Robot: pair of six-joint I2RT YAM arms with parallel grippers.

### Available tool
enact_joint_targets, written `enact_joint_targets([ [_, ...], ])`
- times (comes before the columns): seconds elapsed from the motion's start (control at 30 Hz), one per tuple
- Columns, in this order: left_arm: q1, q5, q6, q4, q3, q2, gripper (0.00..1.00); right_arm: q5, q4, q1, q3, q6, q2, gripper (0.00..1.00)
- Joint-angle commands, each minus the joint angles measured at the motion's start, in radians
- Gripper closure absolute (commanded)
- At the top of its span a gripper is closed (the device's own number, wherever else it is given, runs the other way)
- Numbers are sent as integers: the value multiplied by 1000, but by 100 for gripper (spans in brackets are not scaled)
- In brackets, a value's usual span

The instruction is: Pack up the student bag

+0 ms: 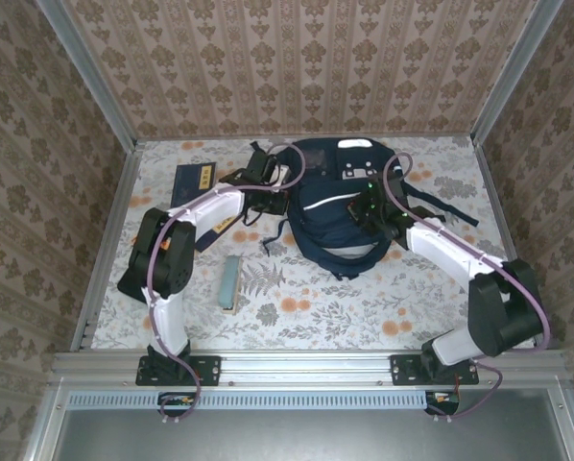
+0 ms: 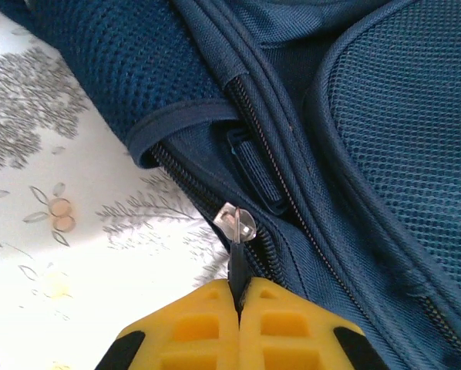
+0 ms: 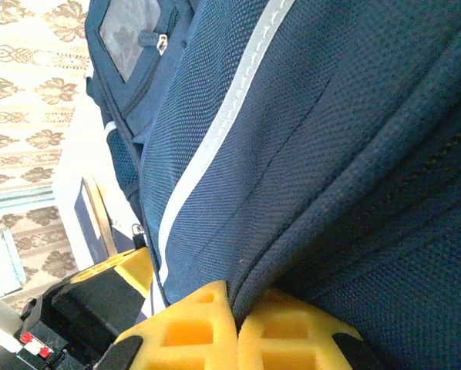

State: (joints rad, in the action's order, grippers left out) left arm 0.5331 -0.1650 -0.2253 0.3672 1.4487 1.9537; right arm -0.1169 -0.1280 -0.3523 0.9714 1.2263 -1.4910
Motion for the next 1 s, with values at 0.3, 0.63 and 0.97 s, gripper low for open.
enact_joint_targets([
  [0.3, -106, -206, 155, 89, -19, -65, 91, -76, 187, -26, 83, 104, -154, 100],
  [0.63, -143, -43, -10, 170, -155, -303, 35, -94, 86, -33, 132, 50, -136, 100],
  [0.97, -225, 207, -120, 263, -381, -536, 12, -92, -150, -33, 165, -134, -78, 23],
])
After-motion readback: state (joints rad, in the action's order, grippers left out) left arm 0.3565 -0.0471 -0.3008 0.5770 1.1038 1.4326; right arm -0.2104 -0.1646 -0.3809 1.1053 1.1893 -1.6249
